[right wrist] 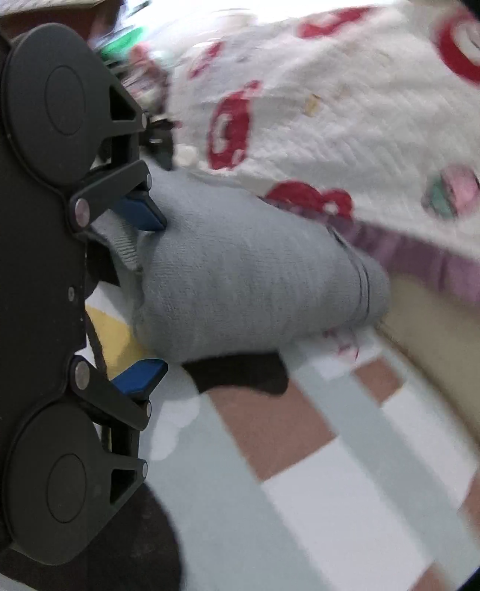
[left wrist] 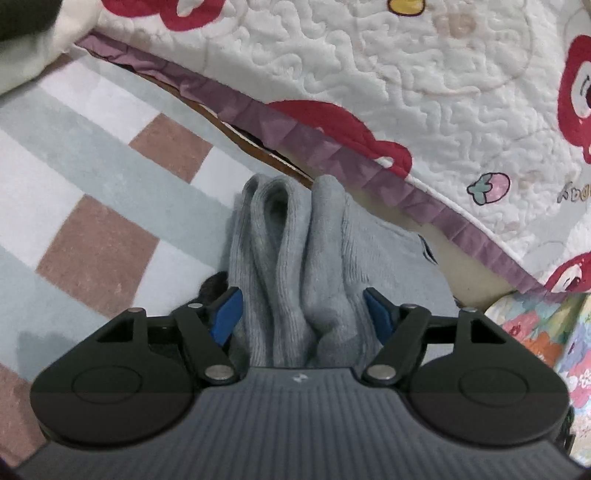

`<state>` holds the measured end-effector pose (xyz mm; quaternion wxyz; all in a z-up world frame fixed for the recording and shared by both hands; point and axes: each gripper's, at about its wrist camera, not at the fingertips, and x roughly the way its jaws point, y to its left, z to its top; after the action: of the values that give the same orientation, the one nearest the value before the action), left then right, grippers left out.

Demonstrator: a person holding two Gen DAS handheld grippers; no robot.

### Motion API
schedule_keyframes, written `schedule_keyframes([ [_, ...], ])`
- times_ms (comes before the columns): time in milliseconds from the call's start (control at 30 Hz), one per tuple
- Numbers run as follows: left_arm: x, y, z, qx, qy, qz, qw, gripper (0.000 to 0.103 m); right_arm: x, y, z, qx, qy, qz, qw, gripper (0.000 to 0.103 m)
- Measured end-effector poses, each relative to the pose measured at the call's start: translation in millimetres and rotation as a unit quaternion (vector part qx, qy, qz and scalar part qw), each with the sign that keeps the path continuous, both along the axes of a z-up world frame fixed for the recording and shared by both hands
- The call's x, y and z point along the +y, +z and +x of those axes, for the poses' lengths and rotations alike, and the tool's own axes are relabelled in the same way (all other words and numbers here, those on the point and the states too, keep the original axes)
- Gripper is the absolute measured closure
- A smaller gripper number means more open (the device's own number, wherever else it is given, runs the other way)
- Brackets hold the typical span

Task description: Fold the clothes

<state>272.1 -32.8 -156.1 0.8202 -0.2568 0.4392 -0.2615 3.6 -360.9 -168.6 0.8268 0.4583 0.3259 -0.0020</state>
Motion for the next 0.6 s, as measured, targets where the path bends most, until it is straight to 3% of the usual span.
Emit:
schedule_keyframes([
  [133, -6, -4, 9, 0.003, 0.007, 0.005, 1.0000, 0.029, 21, 12, 5, 0.012, 0.050, -0.160, 0.986, 0.025],
  [267, -15, -17, 24, 0.026, -0.006, 0.003, 0.9996, 0.024, 22, 6, 14, 0.015, 0.041, -0.194, 0.980, 0.035],
  [300, -18, -22, 28, 0.041, -0.017, -0.006, 0.9990, 0.027, 21, 5, 16, 0.014, 0.035, -0.197, 0.980, 0.036],
  [333, -20, -25, 27, 0.048, -0.026, -0.016, 0.9984, 0.038, 20, 3, 18, 0.013, 0.030, -0.199, 0.979, 0.041],
  [367, -21, -27, 26, 0.051, -0.035, -0.023, 0.9978, 0.045, 21, 6, 20, 0.009, 0.031, -0.205, 0.978, 0.066],
  [433, -20, -16, 13, 0.026, -0.044, -0.009, 0.9986, 0.064, 22, 19, 20, -0.007, 0.029, -0.217, 0.976, 0.069],
  [533, -17, -3, -18, 0.039, -0.060, -0.044, 0.9965, 0.069, 14, 42, 12, -0.032, -0.011, -0.238, 0.971, 0.073],
  [600, -26, -1, -42, 0.050, -0.083, -0.062, 0.9933, 0.068, -3, 49, 13, -0.020, -0.041, -0.256, 0.966, 0.073],
])
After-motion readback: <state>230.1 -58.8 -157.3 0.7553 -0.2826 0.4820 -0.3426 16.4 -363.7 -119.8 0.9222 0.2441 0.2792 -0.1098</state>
